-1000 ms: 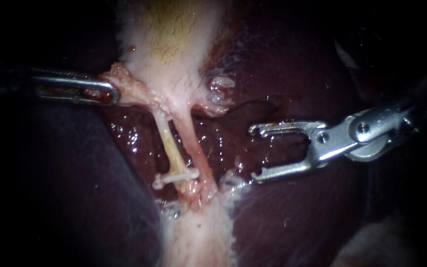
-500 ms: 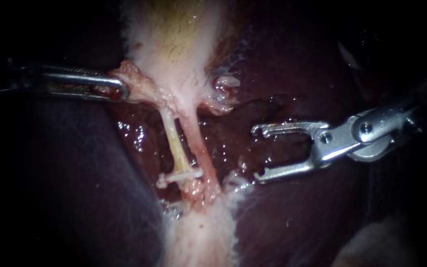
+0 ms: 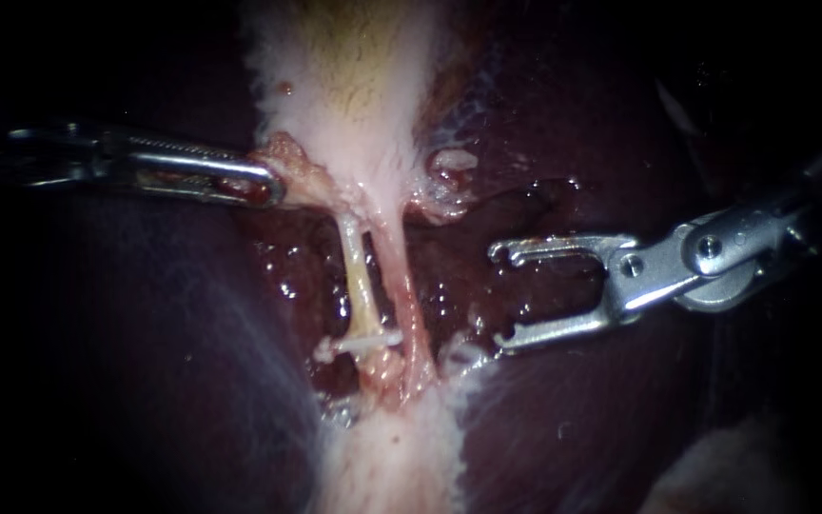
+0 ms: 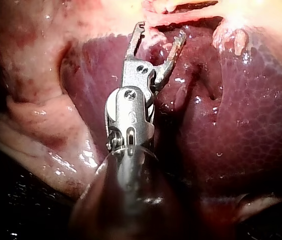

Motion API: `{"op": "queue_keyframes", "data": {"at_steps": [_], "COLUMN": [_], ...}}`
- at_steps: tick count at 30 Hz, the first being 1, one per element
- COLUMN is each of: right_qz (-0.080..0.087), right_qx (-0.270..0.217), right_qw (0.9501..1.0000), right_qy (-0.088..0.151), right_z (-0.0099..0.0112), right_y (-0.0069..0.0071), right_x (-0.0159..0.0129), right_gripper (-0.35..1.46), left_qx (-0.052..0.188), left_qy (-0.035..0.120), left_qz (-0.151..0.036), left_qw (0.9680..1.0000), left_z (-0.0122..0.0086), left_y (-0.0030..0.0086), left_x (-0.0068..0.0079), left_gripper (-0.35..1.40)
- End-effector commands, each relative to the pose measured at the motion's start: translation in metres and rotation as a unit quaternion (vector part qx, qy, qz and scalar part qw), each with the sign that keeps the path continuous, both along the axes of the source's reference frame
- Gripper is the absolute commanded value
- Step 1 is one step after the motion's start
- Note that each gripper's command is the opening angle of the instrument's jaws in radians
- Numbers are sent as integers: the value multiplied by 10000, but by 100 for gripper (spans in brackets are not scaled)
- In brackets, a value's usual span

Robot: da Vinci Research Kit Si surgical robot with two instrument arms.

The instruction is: Going back first clip left tube

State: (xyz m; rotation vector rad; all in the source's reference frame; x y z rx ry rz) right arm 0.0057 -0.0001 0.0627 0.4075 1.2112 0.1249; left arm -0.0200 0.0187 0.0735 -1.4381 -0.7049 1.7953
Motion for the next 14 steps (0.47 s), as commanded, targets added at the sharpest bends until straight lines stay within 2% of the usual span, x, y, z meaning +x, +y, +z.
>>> {"op": "queue_keyframes", "data": {"at_steps": [1, 14], "right_qz": [1, 2], "right_qx": [0, 0], "right_qw": [10000, 10000], "right_qy": [0, -1], "right_z": [0, 0], "right_y": [0, 0], "right_x": [0, 0], "right_gripper": [50, 50], "left_qx": [-2, -10], "left_qy": [18, 33], "left_qz": [1, 10], "left_qw": [10000, 10000], "left_z": [1, 6], "left_y": [0, -1], "left_x": [0, -1], "left_gripper": [-35, -35]}}
